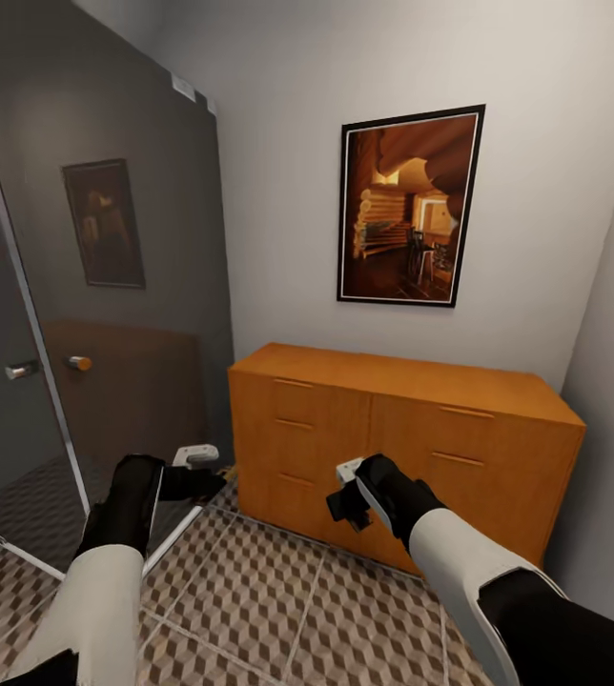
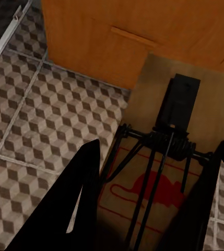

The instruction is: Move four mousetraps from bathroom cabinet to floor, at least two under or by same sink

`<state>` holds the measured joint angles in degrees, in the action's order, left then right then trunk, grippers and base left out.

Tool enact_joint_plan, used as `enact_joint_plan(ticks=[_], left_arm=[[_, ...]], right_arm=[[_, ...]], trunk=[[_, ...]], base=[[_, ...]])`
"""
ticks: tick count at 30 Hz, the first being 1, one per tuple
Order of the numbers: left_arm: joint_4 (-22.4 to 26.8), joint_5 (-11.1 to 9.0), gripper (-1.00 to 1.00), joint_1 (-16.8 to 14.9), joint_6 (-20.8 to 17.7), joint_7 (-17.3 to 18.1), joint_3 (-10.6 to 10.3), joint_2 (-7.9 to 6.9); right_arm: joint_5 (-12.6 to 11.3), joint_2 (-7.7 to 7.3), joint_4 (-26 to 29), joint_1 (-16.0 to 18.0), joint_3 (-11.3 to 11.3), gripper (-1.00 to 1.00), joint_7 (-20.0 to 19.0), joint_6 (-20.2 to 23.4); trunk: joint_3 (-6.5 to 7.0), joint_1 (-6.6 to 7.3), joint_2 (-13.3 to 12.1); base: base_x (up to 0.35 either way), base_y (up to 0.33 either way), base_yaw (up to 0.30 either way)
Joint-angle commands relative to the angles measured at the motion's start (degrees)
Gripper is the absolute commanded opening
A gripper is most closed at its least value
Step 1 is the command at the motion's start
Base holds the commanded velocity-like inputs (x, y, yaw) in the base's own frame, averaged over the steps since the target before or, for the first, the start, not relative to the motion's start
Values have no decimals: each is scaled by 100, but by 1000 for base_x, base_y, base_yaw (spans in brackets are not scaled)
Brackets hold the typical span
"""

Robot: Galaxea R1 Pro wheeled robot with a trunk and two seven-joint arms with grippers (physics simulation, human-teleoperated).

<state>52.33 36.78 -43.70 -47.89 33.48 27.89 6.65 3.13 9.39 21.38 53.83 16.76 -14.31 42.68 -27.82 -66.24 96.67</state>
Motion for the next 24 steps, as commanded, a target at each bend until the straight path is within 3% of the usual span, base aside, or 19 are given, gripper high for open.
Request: enact_joint_plan(ticks=[1,5,8,14,24], left_arm=[[-48,50,-100,-7,33,54,57,-20],[-445,13,-100,-7,399,57,173,-324],[-606,-81,-100,-7,558,60,185,-435],[-692,-148,-100,-7,648,62,190,-484],[-796,-149,-100,-4,799,50,194,-551]], right_arm=[[30,2,-13,4,22,-100,-37,1],[42,29,-80,4,27,-100,-31,-25],[49,29,-85,4,22,-100,-28,-21],[56,28,-89,4,18,-100,-23,-22],[51,29,-90,4,20,-100,-26,-22]], trunk=[[-7,4,4],[-7,4,4],[-7,4,4],[-7,4,4],[-7,4,4]], base=[[-346,0,0],[-275,0,0],[-90,0,0],[-19,0,47],[-2,0,238]])
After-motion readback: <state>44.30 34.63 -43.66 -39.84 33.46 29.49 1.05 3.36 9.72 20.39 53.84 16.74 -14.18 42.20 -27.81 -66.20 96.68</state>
